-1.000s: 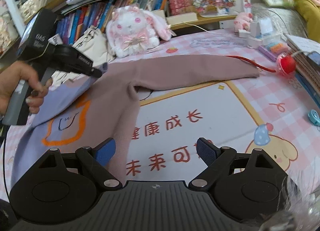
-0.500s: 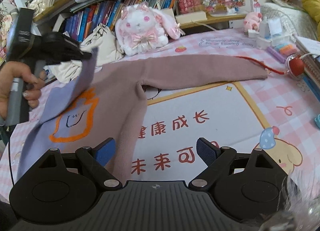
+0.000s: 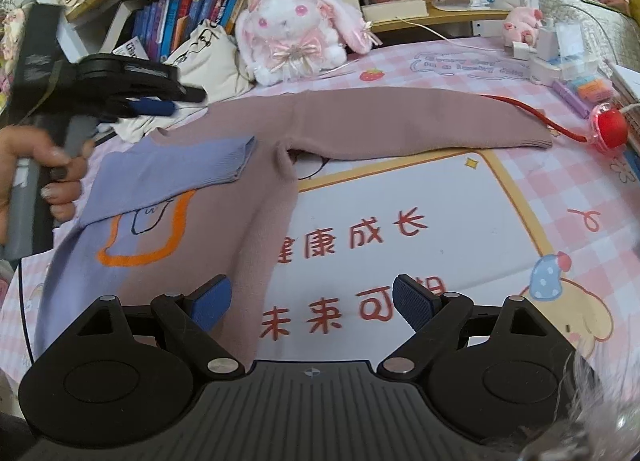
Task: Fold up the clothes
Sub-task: 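Lay the lavender sleeve on the sweater body and open the left gripper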
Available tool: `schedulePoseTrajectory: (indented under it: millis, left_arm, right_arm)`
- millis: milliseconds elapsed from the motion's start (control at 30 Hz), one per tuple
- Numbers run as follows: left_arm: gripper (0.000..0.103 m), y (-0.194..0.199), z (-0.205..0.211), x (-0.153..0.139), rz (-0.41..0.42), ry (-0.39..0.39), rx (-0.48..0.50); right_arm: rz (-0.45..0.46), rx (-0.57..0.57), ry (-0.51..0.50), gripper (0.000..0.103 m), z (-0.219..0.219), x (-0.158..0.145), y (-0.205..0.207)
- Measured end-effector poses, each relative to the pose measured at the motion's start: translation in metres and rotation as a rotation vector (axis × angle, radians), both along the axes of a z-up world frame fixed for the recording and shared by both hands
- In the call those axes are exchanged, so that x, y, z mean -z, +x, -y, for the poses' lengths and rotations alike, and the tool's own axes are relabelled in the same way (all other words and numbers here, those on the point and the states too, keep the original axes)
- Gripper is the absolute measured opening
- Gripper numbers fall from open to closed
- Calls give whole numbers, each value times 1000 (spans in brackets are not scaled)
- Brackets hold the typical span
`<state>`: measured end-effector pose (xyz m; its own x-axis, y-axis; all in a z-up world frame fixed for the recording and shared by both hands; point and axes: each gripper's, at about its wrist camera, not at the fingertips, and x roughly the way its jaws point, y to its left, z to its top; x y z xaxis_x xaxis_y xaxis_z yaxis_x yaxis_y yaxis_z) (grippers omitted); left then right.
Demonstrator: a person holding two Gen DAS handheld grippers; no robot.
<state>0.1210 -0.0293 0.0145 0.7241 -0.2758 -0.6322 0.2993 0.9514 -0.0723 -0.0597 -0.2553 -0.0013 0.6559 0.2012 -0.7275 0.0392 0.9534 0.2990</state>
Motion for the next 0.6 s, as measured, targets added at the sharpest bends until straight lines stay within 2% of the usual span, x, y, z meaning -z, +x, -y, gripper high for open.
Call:
schedulePoseTrajectory:
  millis: [67, 133, 267, 367, 467, 533, 600]
  left_arm:
    - [68, 0, -31, -2, 8, 52, -71]
    - [68, 6, -67, 2, -42, 90, -166]
    - [68, 17, -143, 20, -95, 125, -358]
    - [68, 25, -183, 33, -103, 126, -453]
    - [69, 33, -203, 43, -143, 54, -470]
    - [69, 43, -205, 50, -190, 11, -431]
    - [69, 52, -199, 56, -214, 18, -357]
  right_arm:
    - [-1, -9, 4, 87, -7, 1, 1]
    - [-3, -20, 0, 87, -16, 3, 1]
    - [-21, -42, -33, 85, -38, 10, -1]
    - [-29, -39, -68, 84, -53, 14, -4]
    - [-18, 6, -116, 75, -62, 15, -10]
    - [-30, 38, -108, 68, -61, 17, -14]
    - [-41, 70, -99, 59, -61, 19, -18]
